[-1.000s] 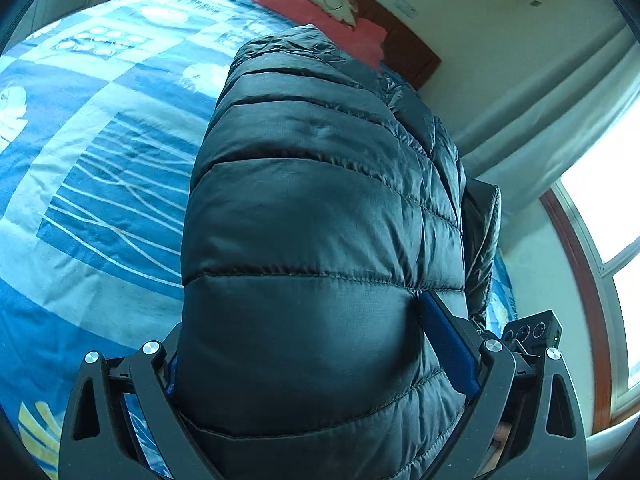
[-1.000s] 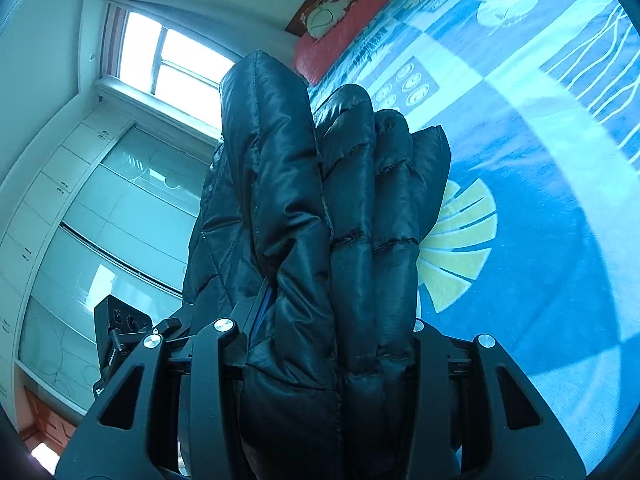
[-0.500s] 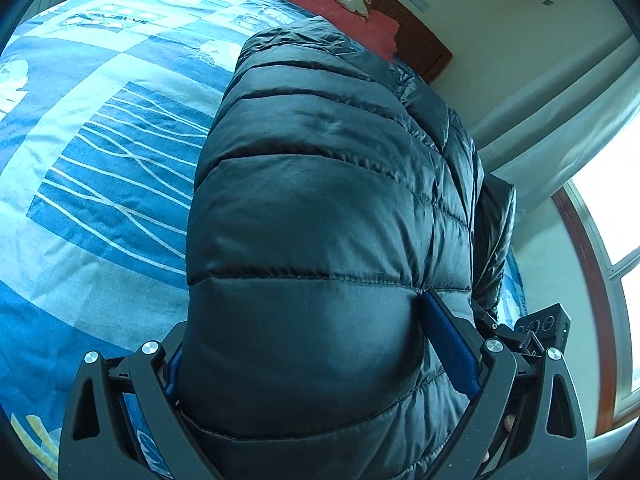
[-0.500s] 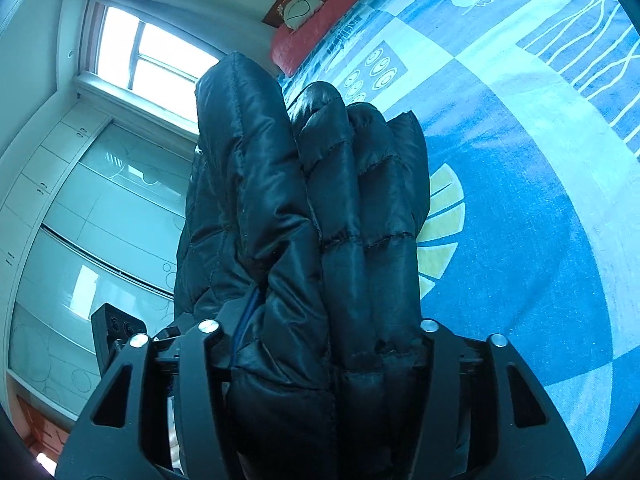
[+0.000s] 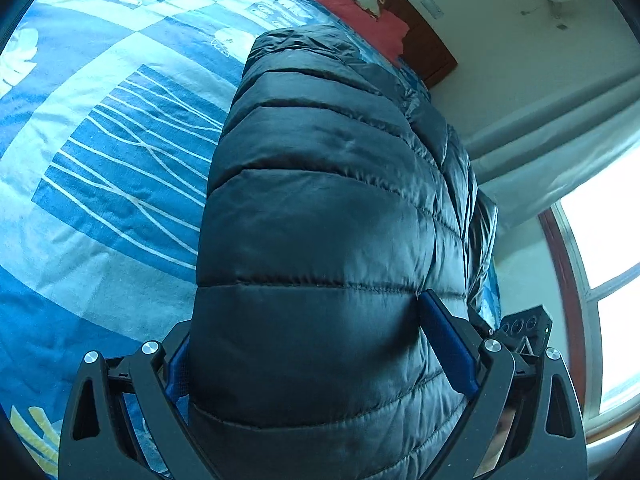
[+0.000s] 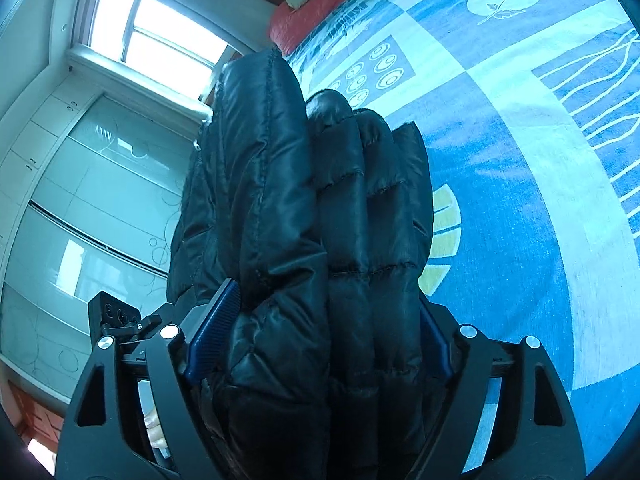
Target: Fold large clothes
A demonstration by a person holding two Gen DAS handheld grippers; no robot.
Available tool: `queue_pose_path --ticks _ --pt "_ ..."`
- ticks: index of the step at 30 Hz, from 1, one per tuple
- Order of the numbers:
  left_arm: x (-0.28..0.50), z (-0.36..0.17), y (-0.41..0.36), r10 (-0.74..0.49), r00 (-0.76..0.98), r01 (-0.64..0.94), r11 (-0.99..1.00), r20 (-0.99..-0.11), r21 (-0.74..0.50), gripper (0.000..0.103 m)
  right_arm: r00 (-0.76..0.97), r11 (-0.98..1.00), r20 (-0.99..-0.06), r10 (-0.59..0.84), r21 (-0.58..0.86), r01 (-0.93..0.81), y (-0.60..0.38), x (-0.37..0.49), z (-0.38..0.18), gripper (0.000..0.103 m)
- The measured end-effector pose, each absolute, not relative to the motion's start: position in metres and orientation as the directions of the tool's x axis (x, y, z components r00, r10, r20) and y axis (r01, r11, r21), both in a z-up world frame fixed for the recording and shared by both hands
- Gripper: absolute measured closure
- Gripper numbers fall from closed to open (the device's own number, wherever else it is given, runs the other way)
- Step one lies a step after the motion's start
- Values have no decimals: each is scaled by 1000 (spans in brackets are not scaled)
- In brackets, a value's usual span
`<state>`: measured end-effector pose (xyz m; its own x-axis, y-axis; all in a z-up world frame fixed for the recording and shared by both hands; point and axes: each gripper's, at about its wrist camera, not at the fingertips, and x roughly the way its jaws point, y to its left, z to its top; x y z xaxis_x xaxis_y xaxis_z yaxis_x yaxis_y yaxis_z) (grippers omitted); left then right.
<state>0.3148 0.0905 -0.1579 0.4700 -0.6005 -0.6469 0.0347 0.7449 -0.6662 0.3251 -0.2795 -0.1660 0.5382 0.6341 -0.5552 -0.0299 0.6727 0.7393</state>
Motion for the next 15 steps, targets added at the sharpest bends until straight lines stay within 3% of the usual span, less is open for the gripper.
queue_pose_path --ticks 8,15 --pt "285 -146 111 -582 528 45 747 -619 -664 9 572 659 -523 632 751 -43 -295 302 -162 20" --pt "305 -138 129 -566 560 32 745 -605 -667 9 624 656 -491 607 754 -44 -307 319 -141 16"
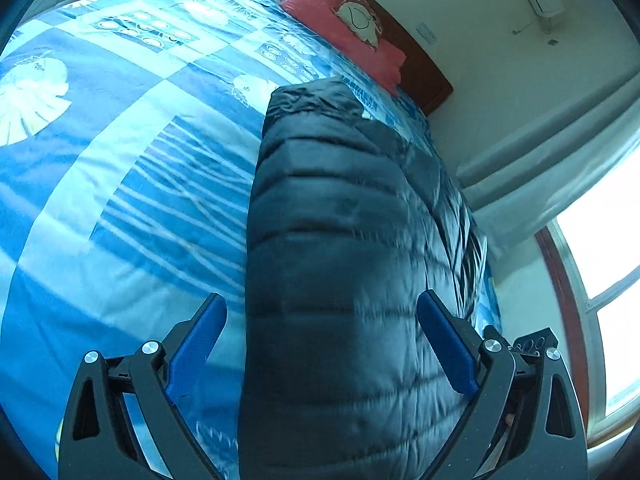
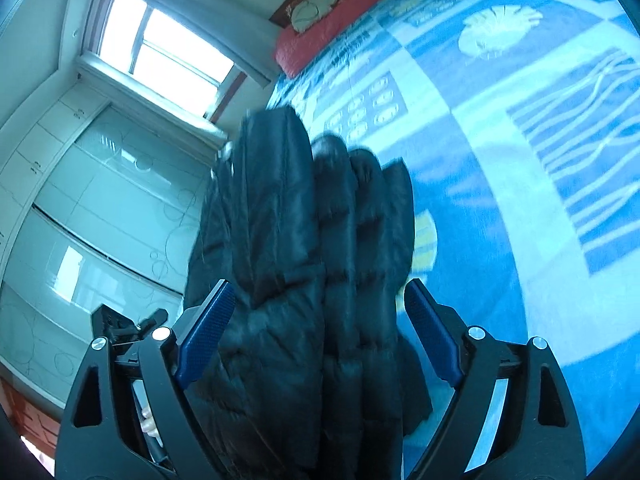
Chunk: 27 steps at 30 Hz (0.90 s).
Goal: Fold large clothes
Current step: 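Lower the jacket bundle onto the bed and open both tools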
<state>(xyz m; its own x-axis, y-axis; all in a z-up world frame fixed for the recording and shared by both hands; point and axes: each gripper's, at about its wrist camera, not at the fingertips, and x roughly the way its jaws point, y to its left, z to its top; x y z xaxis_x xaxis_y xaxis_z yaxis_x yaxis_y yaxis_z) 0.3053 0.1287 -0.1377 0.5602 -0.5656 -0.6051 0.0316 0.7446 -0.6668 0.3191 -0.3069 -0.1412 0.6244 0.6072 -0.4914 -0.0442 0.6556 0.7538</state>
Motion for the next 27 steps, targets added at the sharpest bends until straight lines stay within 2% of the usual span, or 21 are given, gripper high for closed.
queue_pose_path --ticks 5,11,12,13,16,21,27 --pt "346 -144 127 -571 540 17 742 -619 -670 9 612 627 -484 626 778 -26 -307 357 -140 16" --pt "372 -162 120 -607 497 -6 712 -620 -702 8 576 645 -540 614 764 28 -305 394 -160 15" --pt "373 -163 119 -604 496 -8 715 -624 -699 8 571 656 -561 600 753 50 -306 396 -164 20" --pt "374 -166 117 -599 495 -12 720 -630 -694 8 558 642 -560 612 764 62 -307 397 -171 34" --pt "374 -170 110 -581 491 -33 732 -649 -681 8 551 587 -528 646 805 84 -314 395 -188 49" --pt "371 -171 94 -503 513 -28 800 -696 -599 8 554 537 -493 670 838 96 -319 391 -208 54" --pt "377 -175 88 -486 505 -32 816 -714 -578 7 557 523 -487 673 846 109 -321 385 -211 55"
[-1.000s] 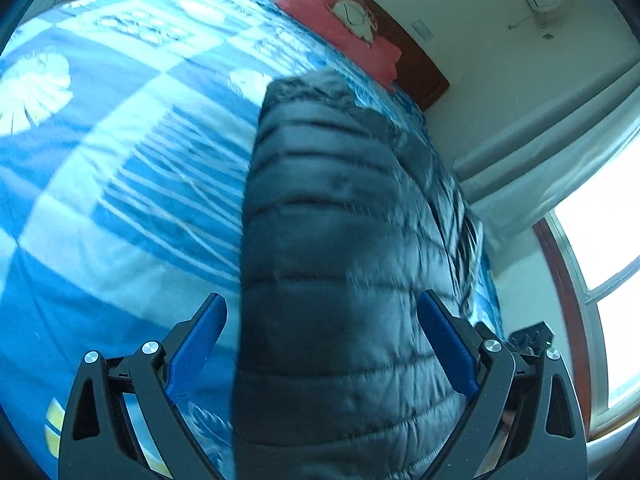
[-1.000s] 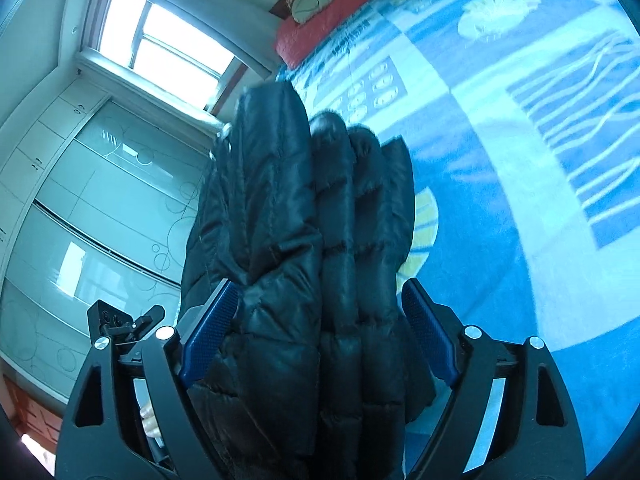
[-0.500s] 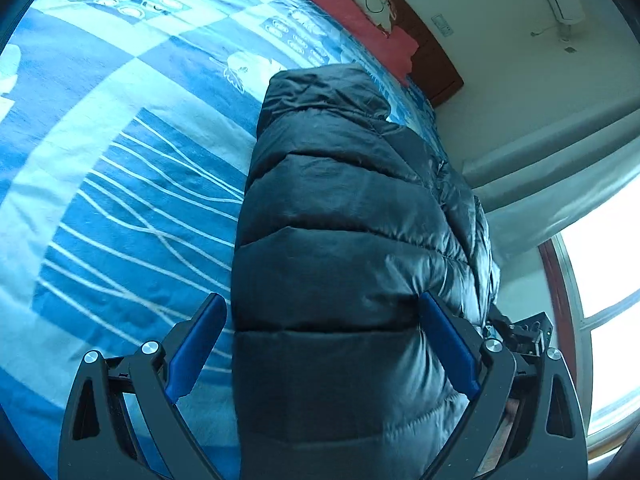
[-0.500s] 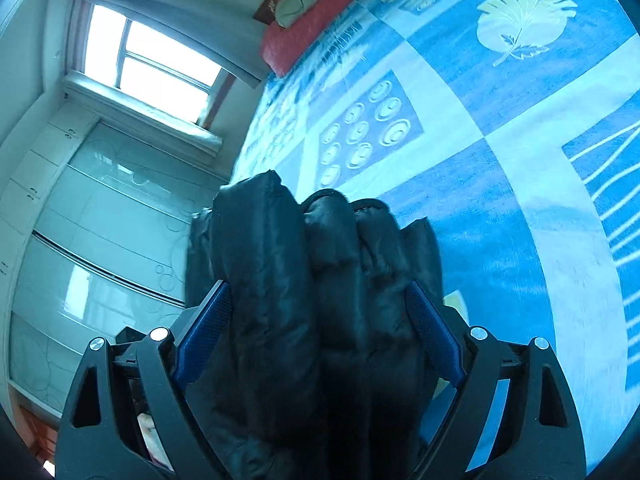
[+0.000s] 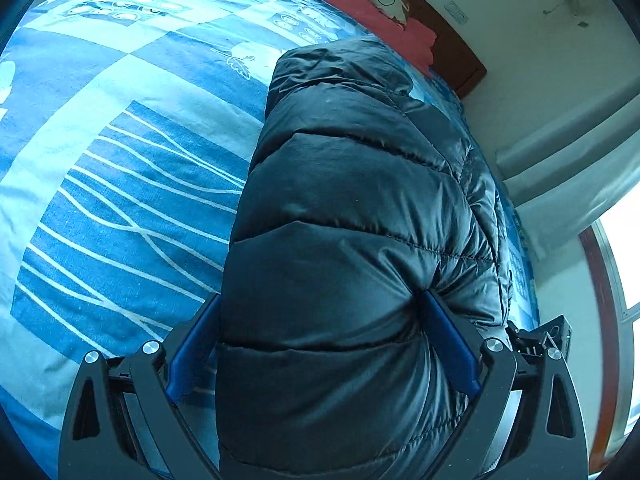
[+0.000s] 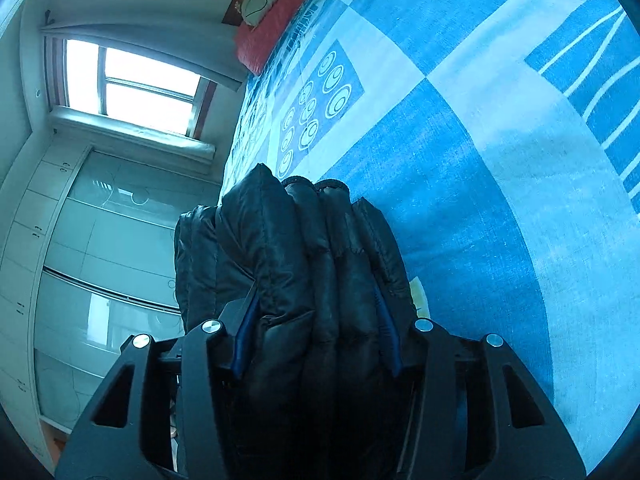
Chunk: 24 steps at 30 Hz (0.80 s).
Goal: Fold large clothes
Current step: 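Lower the jacket bundle onto the bed and open both tools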
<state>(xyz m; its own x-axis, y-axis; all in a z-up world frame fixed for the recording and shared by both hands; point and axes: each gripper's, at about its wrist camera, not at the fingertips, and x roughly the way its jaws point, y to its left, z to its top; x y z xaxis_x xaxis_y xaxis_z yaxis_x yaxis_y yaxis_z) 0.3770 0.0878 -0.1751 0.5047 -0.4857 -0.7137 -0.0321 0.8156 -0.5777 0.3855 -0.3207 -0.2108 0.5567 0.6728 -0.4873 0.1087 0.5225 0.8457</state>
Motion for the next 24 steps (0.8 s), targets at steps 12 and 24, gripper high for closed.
queue_pose_path --ticks 12,24 --pt "387 -161 88 -470 488 -17 837 -735 -547 7 565 519 -482 670 848 108 -323 384 -200 42" --pt "374 -136 83 -391 537 16 890 -747 -455 8 618 589 -516 593 801 103 -328 352 -182 32"
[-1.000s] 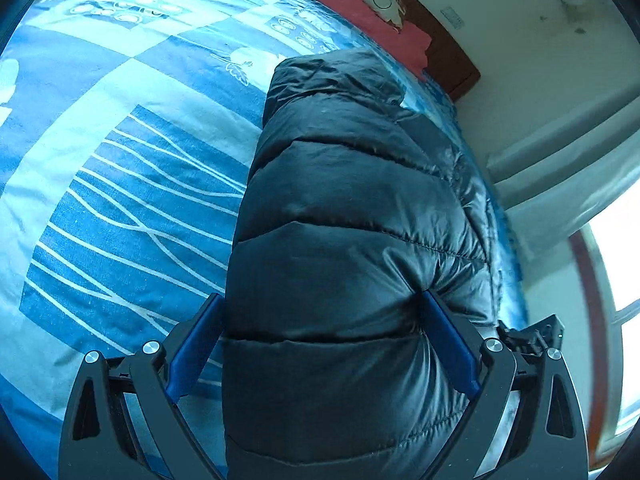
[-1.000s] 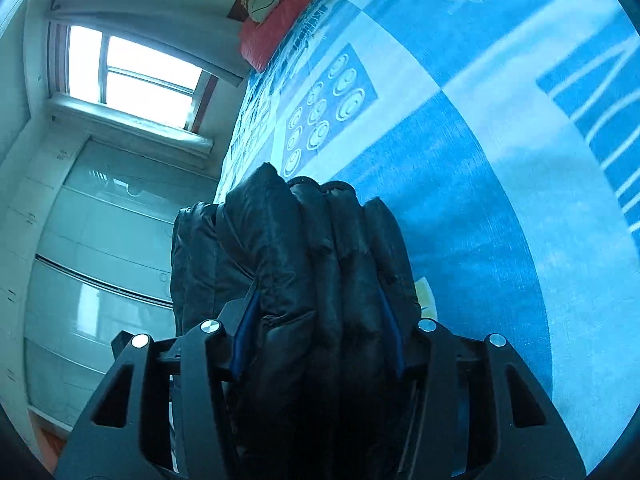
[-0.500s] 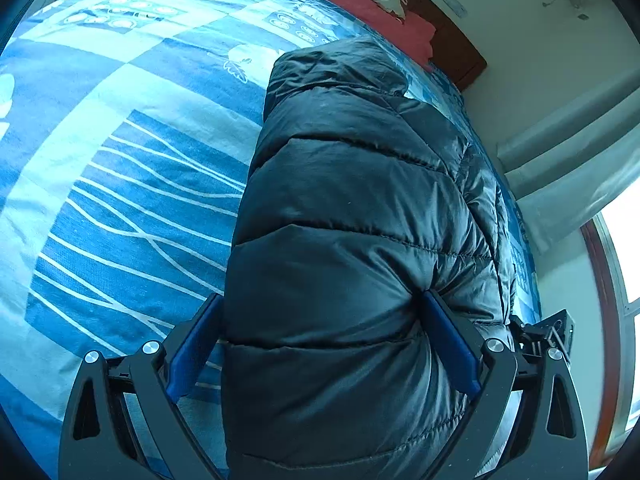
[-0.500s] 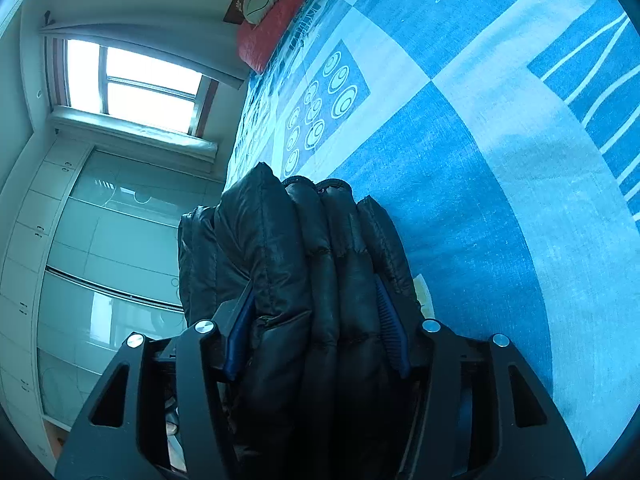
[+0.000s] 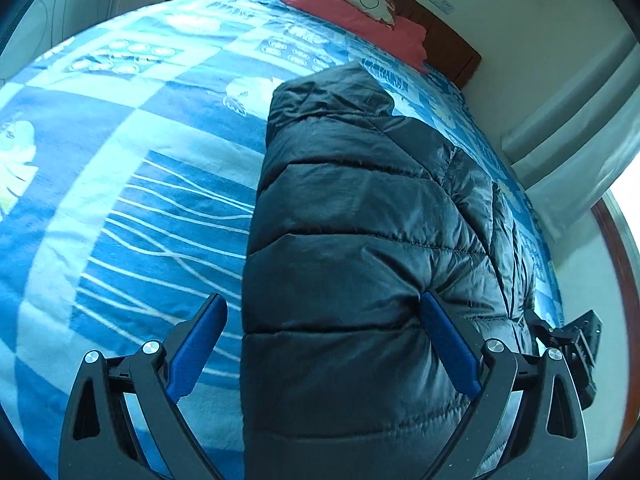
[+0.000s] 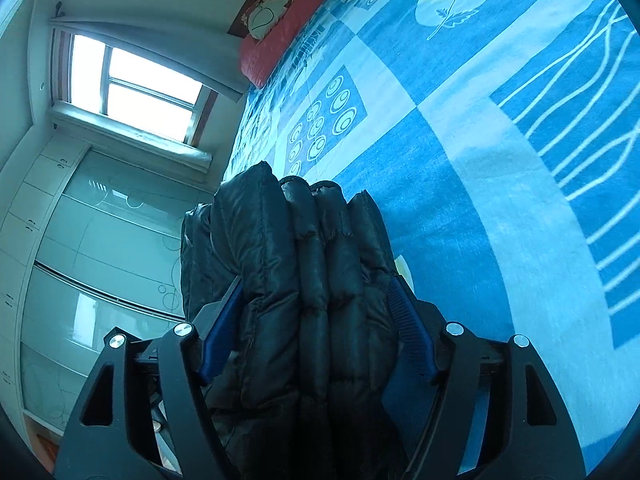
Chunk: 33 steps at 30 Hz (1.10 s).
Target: Fold large clothes
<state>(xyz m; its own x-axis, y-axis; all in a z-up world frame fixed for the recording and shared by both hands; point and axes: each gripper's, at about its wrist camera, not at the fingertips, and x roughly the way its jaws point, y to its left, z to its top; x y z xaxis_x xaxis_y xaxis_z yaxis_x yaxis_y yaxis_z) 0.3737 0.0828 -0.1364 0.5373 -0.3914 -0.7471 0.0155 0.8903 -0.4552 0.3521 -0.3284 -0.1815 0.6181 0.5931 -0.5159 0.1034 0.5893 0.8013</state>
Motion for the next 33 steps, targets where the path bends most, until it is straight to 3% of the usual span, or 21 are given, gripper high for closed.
queue_pose_path --ticks 6,14,23,33 --pt "337 -107 88 -302 615 16 928 -729 -371 8 682 758 -613 400 639 129 -315 315 -137 32" --pt "260 -70 87 -176 705 -8 967 -687 -255 8 744 920 -656 131 359 155 -263 238 -73 18" --pt "177 -51 76 -108 766 -10 984 -634 -179 8 777 971 -627 56 216 104 -214 169 -43 16" --pt "135 -40 49 -94 791 27 993 -604 -118 8 815 993 -580 4 95 63 -183 128 -27 12"
